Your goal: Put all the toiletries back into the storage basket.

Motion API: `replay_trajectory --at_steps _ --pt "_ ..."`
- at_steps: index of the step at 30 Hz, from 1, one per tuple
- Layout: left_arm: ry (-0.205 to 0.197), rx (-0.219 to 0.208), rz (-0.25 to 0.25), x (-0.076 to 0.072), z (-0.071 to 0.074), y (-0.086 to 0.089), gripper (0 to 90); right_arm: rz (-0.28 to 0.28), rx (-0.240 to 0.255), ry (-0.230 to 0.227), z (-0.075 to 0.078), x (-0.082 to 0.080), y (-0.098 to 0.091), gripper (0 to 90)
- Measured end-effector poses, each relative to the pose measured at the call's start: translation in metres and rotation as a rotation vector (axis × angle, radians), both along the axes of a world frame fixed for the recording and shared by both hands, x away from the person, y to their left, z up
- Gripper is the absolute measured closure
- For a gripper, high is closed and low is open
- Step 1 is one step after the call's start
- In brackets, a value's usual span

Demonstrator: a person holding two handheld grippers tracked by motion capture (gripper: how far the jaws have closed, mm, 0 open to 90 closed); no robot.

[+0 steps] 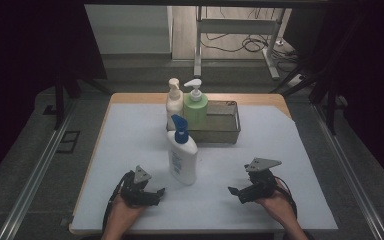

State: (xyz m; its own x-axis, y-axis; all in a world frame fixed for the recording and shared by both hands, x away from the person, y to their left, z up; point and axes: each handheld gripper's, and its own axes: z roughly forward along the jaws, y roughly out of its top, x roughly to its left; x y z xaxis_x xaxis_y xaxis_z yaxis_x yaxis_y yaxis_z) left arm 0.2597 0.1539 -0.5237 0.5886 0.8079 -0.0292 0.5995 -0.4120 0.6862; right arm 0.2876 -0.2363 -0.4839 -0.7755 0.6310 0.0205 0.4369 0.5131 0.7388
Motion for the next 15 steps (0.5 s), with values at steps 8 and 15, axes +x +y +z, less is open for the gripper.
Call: replay_trajectory --at_steps 8,15 --pt "0.001 -0.002 0.0 0.0 0.0 0.0 12.2 0.026 0.01 0.0 0.006 0.002 0.013 0.0" --pt "-0.001 -0.005 0.002 0.0 0.0 0.0 12.2 0.054 0.019 -0.002 0.01 0.003 0.026 0.0"
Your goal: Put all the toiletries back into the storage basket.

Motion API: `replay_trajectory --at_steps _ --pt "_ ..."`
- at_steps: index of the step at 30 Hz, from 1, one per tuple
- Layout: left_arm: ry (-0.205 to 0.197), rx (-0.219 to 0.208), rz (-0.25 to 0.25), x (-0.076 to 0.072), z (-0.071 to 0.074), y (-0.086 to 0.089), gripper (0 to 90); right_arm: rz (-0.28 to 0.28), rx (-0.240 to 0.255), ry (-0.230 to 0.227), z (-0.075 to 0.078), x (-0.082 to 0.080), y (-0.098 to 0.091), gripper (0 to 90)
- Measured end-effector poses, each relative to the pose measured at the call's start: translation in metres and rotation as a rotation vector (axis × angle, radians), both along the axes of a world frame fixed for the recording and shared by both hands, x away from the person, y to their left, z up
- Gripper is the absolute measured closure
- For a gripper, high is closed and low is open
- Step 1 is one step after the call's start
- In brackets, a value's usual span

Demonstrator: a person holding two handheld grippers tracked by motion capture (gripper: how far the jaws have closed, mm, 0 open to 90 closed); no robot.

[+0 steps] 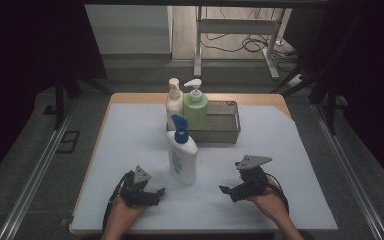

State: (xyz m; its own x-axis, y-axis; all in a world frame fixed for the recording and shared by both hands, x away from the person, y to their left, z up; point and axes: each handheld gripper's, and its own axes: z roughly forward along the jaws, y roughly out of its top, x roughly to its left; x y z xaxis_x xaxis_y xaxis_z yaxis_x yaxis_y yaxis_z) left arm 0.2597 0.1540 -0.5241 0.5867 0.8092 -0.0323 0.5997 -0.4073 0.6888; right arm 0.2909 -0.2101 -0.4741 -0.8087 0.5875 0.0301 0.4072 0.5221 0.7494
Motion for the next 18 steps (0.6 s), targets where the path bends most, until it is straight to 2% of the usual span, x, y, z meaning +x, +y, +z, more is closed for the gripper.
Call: replay_trajectory --at_steps 18 --pt "0.0 -0.001 0.0 0.0 0.0 0.0 12.2 0.03 0.031 0.012 0.006 0.006 0.03 1.8"
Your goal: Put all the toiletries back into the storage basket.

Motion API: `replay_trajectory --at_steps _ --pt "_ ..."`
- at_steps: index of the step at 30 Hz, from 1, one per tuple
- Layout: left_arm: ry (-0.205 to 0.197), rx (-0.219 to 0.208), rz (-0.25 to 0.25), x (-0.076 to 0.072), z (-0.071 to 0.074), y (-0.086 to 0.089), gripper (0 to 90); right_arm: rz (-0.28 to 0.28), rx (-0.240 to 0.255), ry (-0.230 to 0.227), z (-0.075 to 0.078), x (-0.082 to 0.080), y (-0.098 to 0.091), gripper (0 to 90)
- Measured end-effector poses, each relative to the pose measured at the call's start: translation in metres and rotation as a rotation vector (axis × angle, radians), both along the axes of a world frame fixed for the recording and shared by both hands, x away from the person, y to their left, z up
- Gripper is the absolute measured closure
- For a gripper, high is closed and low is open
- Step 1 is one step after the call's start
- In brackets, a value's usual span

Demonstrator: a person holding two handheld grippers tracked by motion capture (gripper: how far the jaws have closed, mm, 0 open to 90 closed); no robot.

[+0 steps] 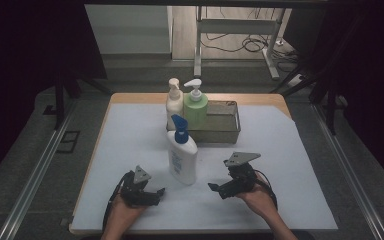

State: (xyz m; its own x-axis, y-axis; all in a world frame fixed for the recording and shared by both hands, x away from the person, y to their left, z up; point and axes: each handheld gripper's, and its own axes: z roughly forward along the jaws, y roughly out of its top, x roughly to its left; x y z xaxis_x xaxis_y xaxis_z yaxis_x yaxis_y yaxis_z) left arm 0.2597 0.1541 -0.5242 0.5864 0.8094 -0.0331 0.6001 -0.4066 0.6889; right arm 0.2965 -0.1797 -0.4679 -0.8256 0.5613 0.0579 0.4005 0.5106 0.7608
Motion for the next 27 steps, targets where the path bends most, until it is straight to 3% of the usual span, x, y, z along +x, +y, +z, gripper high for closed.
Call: replay_trajectory --at_steps 8,27 --pt "0.001 0.003 -0.002 0.0 0.0 0.0 12.2 0.0 0.022 0.001 0.002 0.002 0.014 3.0" --pt "0.002 0.004 -0.004 0.0 0.0 0.001 12.2 0.018 0.014 -0.026 0.012 0.006 0.044 4.6"
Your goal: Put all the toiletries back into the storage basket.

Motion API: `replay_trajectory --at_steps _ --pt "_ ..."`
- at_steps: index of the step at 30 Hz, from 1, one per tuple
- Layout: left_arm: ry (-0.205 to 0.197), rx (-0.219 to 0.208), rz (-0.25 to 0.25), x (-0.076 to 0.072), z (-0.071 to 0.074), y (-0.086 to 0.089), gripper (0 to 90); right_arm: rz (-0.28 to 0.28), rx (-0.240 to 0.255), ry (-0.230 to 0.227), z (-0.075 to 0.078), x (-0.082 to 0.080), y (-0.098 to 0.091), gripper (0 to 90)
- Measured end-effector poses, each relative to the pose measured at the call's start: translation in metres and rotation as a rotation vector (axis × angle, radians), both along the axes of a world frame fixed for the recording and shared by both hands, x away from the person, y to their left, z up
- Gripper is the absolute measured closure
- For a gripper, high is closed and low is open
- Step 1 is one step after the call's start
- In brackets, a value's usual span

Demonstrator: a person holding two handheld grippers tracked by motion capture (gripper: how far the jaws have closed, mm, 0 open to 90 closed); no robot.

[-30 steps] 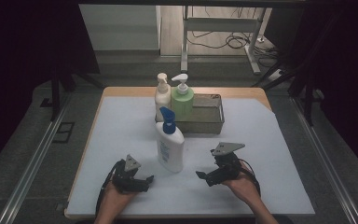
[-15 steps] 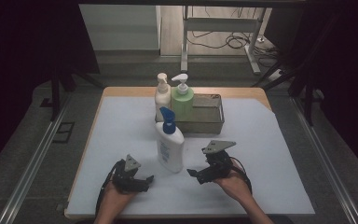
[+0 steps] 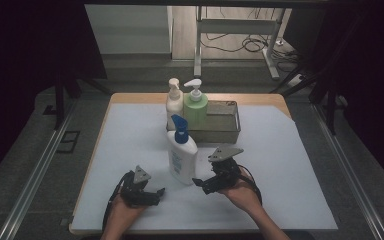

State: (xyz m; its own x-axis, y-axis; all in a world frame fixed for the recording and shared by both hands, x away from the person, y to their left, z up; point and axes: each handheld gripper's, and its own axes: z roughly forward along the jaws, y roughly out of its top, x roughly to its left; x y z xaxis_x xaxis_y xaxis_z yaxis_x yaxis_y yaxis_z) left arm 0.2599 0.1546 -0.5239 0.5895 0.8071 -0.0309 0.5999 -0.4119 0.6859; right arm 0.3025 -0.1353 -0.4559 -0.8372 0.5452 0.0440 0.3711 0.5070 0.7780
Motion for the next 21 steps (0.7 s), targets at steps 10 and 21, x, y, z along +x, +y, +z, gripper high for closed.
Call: replay_trajectory --at_steps 10,21 --pt "0.001 0.0 0.0 0.0 0.0 0.0 12.2 -0.005 0.02 -0.008 0.003 0.004 0.012 5.5" --pt "0.002 -0.002 0.0 0.0 0.0 0.0 12.2 -0.014 0.035 -0.028 0.014 0.008 0.028 8.1"
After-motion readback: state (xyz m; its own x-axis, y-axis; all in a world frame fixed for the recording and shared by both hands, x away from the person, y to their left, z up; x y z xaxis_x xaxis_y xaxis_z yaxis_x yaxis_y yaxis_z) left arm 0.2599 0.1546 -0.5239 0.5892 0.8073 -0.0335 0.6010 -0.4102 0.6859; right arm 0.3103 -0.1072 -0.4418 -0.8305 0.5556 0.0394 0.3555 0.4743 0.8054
